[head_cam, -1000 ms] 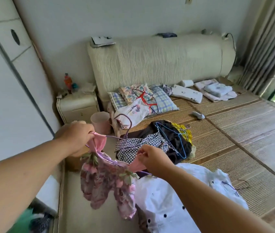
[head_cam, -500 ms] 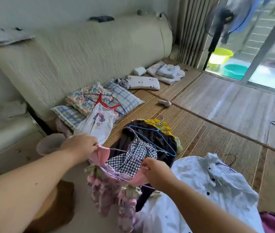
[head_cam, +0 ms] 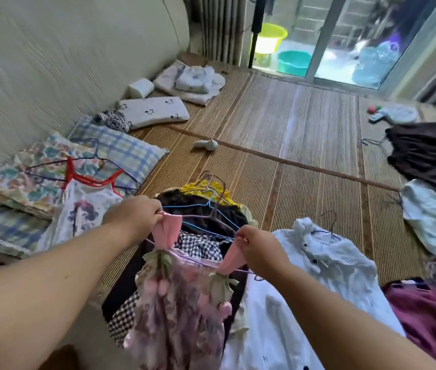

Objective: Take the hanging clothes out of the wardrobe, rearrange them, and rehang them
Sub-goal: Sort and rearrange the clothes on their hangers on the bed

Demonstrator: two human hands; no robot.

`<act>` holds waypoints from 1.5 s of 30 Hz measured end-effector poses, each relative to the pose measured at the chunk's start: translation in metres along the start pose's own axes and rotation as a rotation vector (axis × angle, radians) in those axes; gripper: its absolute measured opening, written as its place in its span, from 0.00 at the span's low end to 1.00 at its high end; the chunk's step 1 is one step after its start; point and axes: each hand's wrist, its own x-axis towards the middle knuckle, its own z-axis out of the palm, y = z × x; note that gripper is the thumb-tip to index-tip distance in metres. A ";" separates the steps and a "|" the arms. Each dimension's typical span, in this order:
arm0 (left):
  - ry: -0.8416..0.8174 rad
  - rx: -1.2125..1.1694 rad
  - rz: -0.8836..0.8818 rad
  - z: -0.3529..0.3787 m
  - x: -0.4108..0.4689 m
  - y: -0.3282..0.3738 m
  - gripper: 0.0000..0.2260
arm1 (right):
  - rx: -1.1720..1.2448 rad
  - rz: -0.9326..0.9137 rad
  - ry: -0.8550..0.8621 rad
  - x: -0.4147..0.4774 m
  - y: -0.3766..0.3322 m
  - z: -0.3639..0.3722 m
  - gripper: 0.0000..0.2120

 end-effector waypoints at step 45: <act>-0.388 -0.195 0.591 0.148 0.197 0.021 0.30 | -0.105 0.508 0.006 0.126 0.009 0.088 0.31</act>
